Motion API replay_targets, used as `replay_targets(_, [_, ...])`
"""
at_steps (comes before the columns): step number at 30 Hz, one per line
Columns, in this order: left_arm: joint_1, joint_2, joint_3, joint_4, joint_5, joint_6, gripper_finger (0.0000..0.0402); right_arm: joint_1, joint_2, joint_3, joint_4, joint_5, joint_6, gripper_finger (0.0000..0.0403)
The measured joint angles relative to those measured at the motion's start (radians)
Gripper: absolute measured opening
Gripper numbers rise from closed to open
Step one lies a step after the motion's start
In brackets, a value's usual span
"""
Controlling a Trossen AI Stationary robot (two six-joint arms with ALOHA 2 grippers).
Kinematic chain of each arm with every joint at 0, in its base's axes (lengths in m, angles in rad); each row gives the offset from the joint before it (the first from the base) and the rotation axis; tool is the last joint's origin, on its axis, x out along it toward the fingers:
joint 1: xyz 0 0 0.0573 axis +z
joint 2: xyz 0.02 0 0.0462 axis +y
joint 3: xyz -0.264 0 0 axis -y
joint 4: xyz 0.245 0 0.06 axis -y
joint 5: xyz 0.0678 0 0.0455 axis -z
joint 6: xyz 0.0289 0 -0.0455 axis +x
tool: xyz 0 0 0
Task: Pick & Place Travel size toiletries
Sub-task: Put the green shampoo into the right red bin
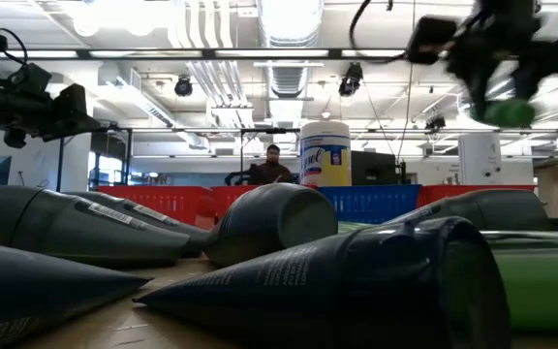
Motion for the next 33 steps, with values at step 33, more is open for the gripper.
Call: replay_targets(33, [0.0, 0.008, 0.0, 0.0, 0.001, 0.0, 0.0143, -0.257, 0.122, -0.067, 0.202, -0.084, -0.777, 0.0272])
